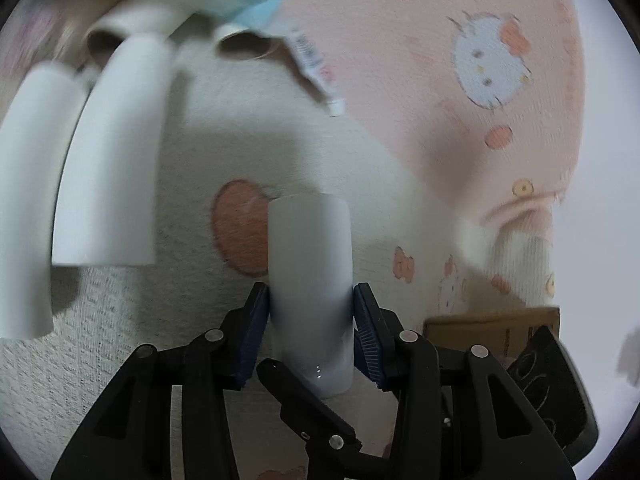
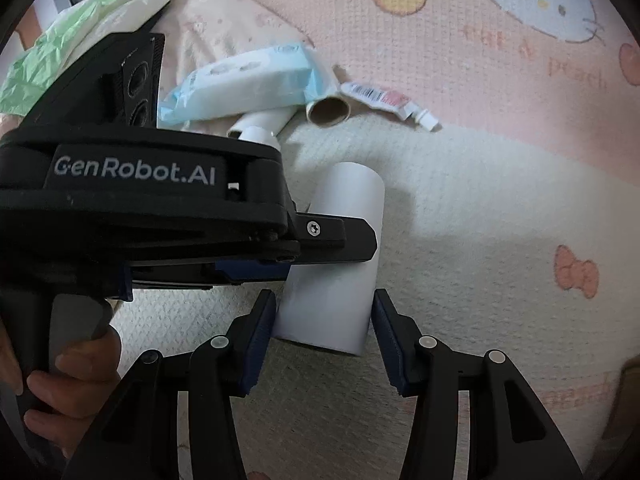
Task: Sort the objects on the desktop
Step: 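Lift the fourth tube with the left gripper and turn it upright, then carry the upright tube with the left gripper over the cardboard box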
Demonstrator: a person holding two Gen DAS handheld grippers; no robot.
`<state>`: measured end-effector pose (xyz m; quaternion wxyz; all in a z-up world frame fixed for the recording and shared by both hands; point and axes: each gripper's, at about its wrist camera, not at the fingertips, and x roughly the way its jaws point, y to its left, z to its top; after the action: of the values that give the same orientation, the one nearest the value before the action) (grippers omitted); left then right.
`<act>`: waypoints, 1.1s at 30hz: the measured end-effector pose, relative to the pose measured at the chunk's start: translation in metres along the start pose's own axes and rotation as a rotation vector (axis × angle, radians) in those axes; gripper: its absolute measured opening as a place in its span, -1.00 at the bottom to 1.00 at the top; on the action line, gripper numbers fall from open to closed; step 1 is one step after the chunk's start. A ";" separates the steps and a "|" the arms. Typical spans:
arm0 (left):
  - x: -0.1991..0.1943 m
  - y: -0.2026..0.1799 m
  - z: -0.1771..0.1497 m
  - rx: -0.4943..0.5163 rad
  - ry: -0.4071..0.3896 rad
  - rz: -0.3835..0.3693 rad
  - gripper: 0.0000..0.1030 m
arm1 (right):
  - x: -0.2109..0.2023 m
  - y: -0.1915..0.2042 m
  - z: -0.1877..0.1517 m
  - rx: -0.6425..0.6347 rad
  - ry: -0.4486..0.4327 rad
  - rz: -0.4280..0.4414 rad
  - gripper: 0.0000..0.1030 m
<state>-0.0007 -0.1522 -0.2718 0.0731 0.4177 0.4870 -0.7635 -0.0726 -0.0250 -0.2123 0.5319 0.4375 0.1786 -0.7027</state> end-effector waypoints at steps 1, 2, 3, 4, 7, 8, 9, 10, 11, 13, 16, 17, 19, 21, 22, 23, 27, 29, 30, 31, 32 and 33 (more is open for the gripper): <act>-0.002 -0.006 0.000 0.021 -0.006 -0.001 -0.08 | -0.004 0.000 0.002 0.003 -0.006 -0.007 -0.09; -0.006 -0.013 0.001 0.040 -0.017 -0.008 -0.08 | -0.009 0.000 0.003 0.000 -0.018 -0.015 -0.09; -0.009 -0.018 0.001 0.050 -0.025 -0.015 -0.08 | -0.016 0.000 0.005 -0.008 -0.035 -0.027 -0.09; -0.013 -0.021 0.001 0.058 -0.033 -0.024 -0.08 | -0.023 0.001 0.006 -0.014 -0.046 -0.035 -0.09; -0.024 -0.038 0.003 0.089 -0.053 -0.050 -0.08 | -0.042 0.001 0.012 -0.031 -0.087 -0.055 -0.09; -0.028 -0.046 0.003 0.106 -0.057 -0.058 -0.08 | -0.050 0.001 0.014 -0.032 -0.102 -0.062 -0.09; -0.031 -0.051 0.004 0.121 -0.061 -0.066 -0.08 | -0.056 0.000 0.016 -0.029 -0.111 -0.067 -0.09; -0.035 -0.058 0.004 0.136 -0.066 -0.073 -0.08 | -0.064 0.000 0.018 -0.027 -0.124 -0.076 -0.09; -0.038 -0.065 0.005 0.153 -0.071 -0.083 -0.08 | -0.072 -0.001 0.021 -0.031 -0.137 -0.089 -0.09; -0.043 -0.083 0.005 0.184 -0.079 -0.106 -0.08 | -0.087 -0.001 0.024 -0.050 -0.165 -0.118 -0.09; -0.050 -0.108 0.005 0.234 -0.084 -0.132 -0.08 | -0.111 -0.003 0.028 -0.061 -0.208 -0.166 -0.09; -0.052 -0.116 0.005 0.253 -0.086 -0.140 -0.08 | -0.120 -0.004 0.029 -0.060 -0.226 -0.181 -0.09; -0.056 -0.133 0.004 0.294 -0.089 -0.152 -0.08 | -0.135 -0.006 0.030 -0.060 -0.254 -0.206 -0.09; -0.058 -0.149 0.003 0.316 -0.087 -0.166 -0.08 | -0.150 -0.009 0.029 -0.057 -0.280 -0.231 -0.09; -0.059 -0.156 0.002 0.327 -0.083 -0.174 -0.08 | -0.158 -0.010 0.029 -0.052 -0.294 -0.244 -0.09; -0.060 -0.164 0.001 0.342 -0.077 -0.181 -0.08 | -0.166 -0.012 0.028 -0.046 -0.304 -0.252 -0.09; -0.061 -0.195 -0.012 0.417 -0.060 -0.213 -0.08 | -0.189 -0.022 0.033 -0.019 -0.332 -0.302 -0.09; -0.062 -0.210 -0.022 0.464 -0.057 -0.228 -0.08 | -0.204 -0.024 0.030 -0.028 -0.337 -0.360 -0.09; -0.062 -0.219 -0.028 0.487 -0.059 -0.236 -0.08 | -0.212 -0.025 0.028 -0.030 -0.340 -0.385 -0.09; -0.061 -0.225 -0.033 0.504 -0.059 -0.244 -0.08 | -0.216 -0.027 0.029 -0.027 -0.341 -0.401 -0.09; -0.060 -0.234 -0.038 0.527 -0.058 -0.257 -0.08 | -0.223 -0.029 0.027 -0.023 -0.342 -0.419 -0.09; -0.060 -0.240 -0.042 0.538 -0.056 -0.266 -0.08 | -0.230 -0.031 0.026 -0.023 -0.344 -0.441 -0.09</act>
<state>-0.0629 -0.0130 -0.0724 -0.1273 0.3333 0.3155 -0.8793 -0.0992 0.1038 -0.0199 0.3937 0.2561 0.1844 -0.8633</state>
